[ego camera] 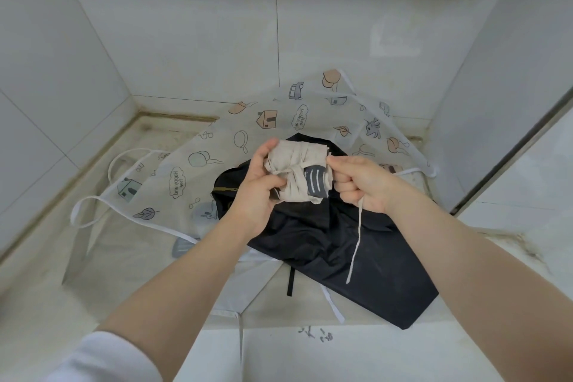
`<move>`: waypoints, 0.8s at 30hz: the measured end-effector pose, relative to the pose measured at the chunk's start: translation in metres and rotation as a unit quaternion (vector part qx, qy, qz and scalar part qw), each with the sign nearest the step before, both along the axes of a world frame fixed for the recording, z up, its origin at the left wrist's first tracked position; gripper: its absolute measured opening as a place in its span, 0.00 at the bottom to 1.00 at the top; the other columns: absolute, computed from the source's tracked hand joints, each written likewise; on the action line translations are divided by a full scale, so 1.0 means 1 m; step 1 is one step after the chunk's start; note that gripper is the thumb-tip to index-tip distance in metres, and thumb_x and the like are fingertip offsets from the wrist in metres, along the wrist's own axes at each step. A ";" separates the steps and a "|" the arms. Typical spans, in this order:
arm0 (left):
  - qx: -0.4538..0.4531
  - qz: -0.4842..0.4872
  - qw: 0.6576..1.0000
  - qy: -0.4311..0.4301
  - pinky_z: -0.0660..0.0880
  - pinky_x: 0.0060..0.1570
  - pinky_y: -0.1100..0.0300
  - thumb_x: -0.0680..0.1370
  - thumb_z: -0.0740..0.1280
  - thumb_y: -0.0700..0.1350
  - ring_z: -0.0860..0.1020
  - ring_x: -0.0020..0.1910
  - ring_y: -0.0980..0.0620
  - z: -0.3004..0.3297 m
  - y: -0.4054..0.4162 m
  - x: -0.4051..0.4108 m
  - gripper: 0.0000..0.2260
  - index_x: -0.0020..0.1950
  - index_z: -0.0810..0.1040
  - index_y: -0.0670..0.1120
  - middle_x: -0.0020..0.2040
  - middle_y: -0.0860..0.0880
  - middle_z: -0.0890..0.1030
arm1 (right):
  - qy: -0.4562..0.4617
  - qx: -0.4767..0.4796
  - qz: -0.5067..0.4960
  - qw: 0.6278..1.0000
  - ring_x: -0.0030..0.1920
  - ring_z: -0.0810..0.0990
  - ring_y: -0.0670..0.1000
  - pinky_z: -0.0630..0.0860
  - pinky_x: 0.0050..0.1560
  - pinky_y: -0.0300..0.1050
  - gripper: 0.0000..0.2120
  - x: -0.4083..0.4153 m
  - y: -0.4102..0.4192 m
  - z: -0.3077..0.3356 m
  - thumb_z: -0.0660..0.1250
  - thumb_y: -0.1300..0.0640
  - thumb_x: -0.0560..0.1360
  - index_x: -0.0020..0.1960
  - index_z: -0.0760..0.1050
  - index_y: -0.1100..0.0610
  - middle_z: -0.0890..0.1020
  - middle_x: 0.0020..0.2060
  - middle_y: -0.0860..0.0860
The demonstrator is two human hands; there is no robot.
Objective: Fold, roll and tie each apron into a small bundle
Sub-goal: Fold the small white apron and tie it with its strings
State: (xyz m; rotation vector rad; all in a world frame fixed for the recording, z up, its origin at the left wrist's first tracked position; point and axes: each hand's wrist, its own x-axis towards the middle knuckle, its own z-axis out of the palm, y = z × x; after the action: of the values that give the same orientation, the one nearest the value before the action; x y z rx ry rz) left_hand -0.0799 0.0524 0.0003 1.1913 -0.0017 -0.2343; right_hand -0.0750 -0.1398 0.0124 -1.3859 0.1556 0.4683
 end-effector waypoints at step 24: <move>0.309 -0.080 0.944 0.081 0.67 0.31 0.64 0.76 0.56 0.30 0.70 0.30 0.52 -0.067 -0.004 -0.009 0.18 0.62 0.63 0.44 0.36 0.44 0.77 | -0.316 -0.690 0.456 0.465 0.48 0.77 0.56 0.68 0.40 0.47 0.21 -0.021 0.036 -0.048 0.58 0.63 0.78 0.70 0.65 0.52 0.77 0.49 0.54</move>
State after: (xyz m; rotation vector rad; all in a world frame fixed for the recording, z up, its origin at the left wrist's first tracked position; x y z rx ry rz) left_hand -0.0889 0.0486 -0.0666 1.7978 0.1270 -0.5007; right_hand -0.0965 -0.1039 -0.0353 -3.1914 -1.2062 0.6659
